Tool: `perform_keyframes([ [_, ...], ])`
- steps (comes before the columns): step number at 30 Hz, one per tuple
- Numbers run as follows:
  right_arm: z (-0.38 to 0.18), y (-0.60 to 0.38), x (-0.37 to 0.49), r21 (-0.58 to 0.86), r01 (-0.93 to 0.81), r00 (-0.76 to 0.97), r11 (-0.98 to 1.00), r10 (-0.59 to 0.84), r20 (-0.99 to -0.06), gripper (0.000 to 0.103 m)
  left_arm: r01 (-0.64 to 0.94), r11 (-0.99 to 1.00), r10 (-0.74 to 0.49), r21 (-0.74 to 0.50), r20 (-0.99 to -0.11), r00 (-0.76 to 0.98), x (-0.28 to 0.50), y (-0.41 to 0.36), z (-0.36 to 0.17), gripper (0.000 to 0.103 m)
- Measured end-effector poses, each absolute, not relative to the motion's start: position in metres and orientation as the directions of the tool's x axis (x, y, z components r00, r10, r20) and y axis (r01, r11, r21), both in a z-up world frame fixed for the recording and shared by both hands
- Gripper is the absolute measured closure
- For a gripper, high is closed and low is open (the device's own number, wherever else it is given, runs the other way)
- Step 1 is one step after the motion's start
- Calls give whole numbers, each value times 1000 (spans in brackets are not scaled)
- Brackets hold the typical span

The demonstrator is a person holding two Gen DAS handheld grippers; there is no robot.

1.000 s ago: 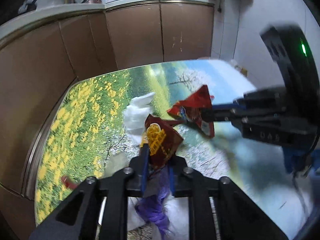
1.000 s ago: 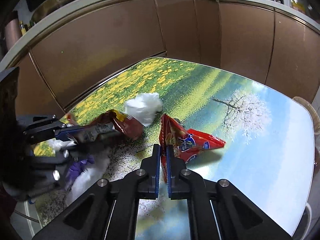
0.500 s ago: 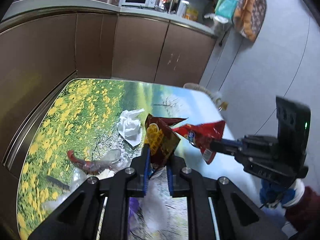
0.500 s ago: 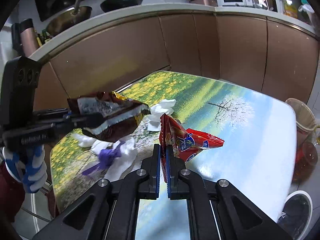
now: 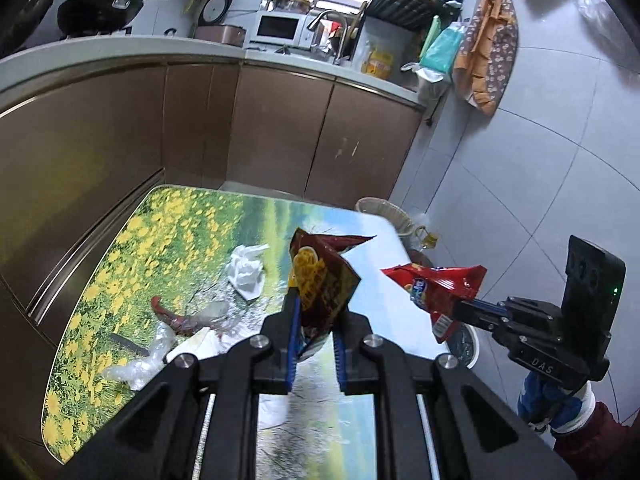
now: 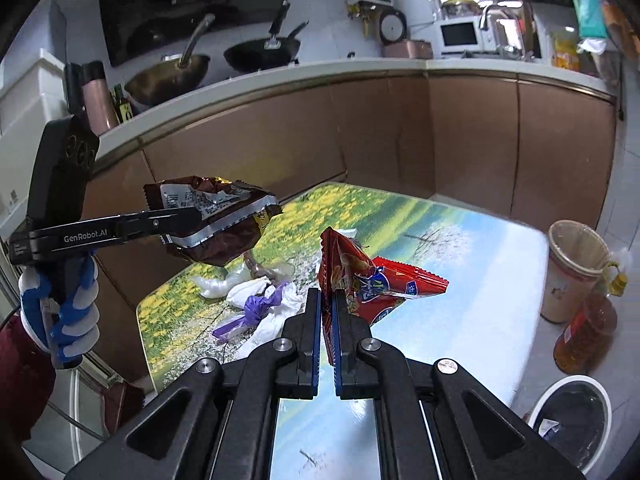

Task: Collect trash
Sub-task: 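Carry the brown snack bag and red wrapper over the white floor bin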

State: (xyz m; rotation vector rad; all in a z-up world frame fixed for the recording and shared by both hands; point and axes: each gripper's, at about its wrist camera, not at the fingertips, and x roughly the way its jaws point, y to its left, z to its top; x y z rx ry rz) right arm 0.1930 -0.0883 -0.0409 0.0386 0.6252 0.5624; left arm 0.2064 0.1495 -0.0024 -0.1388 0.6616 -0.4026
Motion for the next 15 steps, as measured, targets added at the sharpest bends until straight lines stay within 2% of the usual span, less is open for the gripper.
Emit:
perform_keyframes([
  [8, -21, -157, 161, 213, -397, 754, 893, 450, -480, 98, 397, 887, -458, -235, -548, 700, 194, 92, 19, 90],
  [15, -25, -226, 148, 236, -260, 814, 936, 344, -468, 98, 504, 832, -537, -231, -562, 629, 203, 12, 17, 90],
])
